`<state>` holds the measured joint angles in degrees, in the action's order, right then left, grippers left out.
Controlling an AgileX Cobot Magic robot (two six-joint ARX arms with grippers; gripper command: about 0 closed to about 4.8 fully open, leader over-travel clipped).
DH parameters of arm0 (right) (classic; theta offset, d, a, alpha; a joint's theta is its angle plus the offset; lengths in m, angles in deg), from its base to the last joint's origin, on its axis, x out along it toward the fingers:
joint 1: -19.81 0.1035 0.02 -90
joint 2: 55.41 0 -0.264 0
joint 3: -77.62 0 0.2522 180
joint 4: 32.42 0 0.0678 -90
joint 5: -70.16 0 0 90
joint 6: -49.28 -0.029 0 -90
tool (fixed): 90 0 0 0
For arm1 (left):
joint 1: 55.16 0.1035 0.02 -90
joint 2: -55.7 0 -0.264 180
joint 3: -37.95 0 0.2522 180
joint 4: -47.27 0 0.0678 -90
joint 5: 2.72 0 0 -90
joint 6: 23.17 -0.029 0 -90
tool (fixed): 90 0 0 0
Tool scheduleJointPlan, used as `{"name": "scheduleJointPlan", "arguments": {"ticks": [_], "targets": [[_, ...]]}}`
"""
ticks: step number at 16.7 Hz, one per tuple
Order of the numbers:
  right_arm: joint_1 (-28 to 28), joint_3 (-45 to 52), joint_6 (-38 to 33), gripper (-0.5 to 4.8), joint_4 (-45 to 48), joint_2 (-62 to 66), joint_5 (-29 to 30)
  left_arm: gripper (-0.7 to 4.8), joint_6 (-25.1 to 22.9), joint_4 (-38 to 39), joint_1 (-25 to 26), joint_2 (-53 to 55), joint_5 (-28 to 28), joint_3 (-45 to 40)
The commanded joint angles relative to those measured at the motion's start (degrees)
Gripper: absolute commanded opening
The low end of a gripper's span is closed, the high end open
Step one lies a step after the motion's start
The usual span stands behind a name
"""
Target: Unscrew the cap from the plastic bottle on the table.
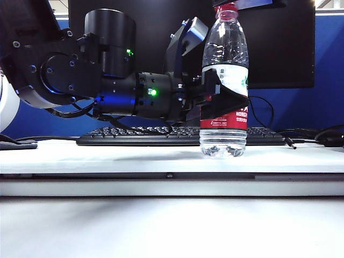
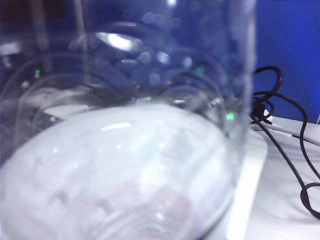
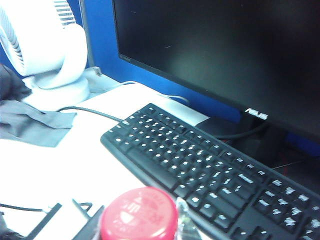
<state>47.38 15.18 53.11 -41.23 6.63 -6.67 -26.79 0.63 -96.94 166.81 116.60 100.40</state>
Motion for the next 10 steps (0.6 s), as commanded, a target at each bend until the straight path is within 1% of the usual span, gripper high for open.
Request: {"name": "scheduleJointPlan", "arguments": {"ticks": [1,5,10], "targets": [[0.0,-0.1,-2.4,1.39,-0.4,-0.1,2.4,2.73,-0.9,1.7,0.0,0.1,-0.2,-0.2],[0.1,-0.1,-2.4,1.39,-0.4,-1.8,2.4,2.72,-2.0,3.5,0.0,0.1,-0.2,-0.2],[0.1,-0.1,-2.5,1.39,-0.4,-2.1,2.2,2.73,-2.0,3.6,0.0,0.1,-0.2,-0.2]]}}
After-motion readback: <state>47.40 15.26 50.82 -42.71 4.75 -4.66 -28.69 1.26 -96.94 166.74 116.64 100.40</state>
